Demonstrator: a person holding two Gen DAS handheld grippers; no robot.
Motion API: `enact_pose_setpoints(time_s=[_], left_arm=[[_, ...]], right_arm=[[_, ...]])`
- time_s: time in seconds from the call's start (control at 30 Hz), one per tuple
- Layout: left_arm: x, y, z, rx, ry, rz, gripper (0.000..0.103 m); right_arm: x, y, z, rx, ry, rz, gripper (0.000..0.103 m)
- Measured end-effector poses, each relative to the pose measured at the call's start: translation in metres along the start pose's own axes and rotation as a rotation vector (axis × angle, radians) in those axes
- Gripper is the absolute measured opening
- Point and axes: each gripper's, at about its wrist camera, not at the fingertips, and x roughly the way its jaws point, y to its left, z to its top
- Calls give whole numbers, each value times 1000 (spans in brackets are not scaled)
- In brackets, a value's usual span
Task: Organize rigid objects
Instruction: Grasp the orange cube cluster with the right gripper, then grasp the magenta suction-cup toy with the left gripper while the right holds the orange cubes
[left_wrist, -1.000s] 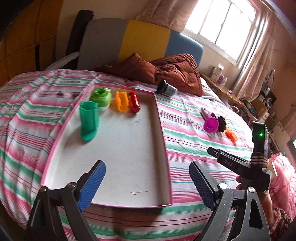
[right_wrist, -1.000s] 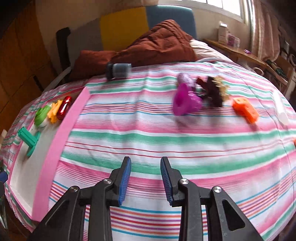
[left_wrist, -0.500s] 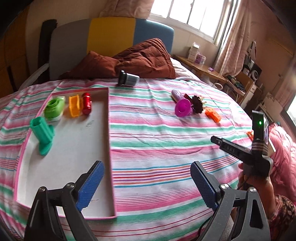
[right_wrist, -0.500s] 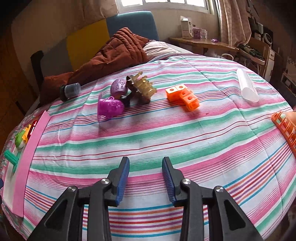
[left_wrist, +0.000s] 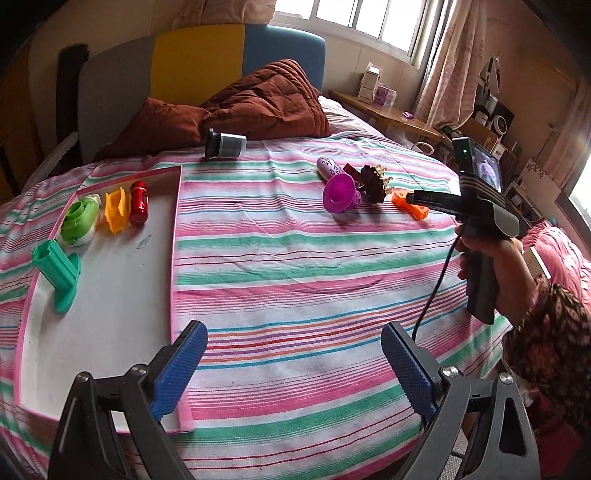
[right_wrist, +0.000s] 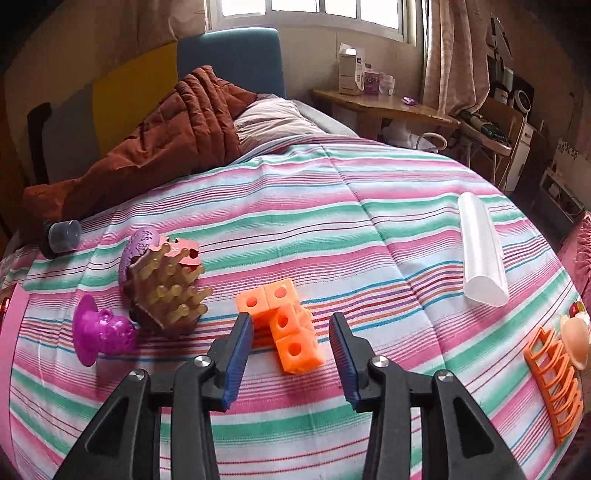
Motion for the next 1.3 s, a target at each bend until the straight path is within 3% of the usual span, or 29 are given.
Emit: enact_pose_setpoints(time_s=[0.13,0.2,0.43,0.6,0.9,1.07,1.3], left_arm=[[4,-1,4,5,4,6,96],[7,-4,7,11,7,6,96],[26,-24,38,39,-6,-20,97],[61,-45,75,71,1,-11,99],[141,-74,147,111,32,91,99],[177,-65,162,136,84,198,98],[159,-1,149,-94,84,165,98]], right_arm=[[14,-9,-5,34,25,60,40],[11,-13,-8,56,9,84,26],[-4,-16,-25,72,16,105,26],[-12,-13,-36,85,-2,84,26],[-11,-10,-39,69,-26,44,25],[-11,-13,-40,79,-34,52,24],[-11,-15,-41,87,-40,61,24]])
